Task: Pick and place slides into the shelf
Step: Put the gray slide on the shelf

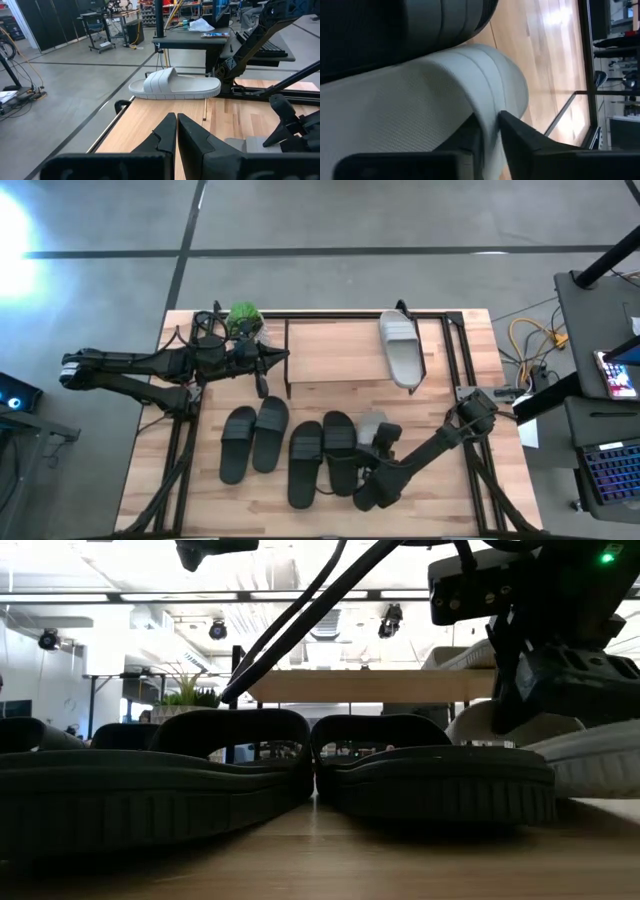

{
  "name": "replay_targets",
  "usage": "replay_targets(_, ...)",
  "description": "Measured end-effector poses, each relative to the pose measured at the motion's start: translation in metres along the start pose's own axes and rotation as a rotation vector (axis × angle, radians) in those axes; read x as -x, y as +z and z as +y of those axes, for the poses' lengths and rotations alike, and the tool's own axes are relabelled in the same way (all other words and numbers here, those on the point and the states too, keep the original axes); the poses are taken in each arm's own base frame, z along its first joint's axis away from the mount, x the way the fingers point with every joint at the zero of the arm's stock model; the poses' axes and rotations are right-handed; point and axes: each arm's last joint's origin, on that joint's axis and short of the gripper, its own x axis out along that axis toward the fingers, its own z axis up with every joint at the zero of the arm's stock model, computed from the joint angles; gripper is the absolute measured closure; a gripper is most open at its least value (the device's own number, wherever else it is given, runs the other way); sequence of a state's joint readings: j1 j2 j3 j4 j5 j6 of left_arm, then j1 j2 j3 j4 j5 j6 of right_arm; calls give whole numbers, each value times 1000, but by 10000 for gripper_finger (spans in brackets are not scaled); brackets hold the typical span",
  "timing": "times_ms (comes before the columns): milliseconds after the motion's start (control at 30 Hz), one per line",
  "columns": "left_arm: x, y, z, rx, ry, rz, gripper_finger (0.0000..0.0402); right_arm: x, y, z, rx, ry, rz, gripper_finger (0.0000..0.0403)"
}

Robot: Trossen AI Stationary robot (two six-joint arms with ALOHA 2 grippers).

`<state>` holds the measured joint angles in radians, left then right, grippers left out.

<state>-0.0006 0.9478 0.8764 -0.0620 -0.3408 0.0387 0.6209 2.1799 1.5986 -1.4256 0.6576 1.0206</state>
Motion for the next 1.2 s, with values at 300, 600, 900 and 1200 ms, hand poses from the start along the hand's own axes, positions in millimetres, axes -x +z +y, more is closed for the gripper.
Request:
replay_targets(300,0,0,0,0,0,0,402,-1,3,-10,-67,-57,25,391)
replay_targets(600,0,0,0,0,0,0,402,27,19,-31,-144,-37,-63,393)
replay_targets(900,0,0,0,-2,0,-1,402,61,29,-65,-90,17,-185,392)
replay_targets(1200,0,0,0,-2,0,-1,402,101,22,-138,-235,137,-298,391)
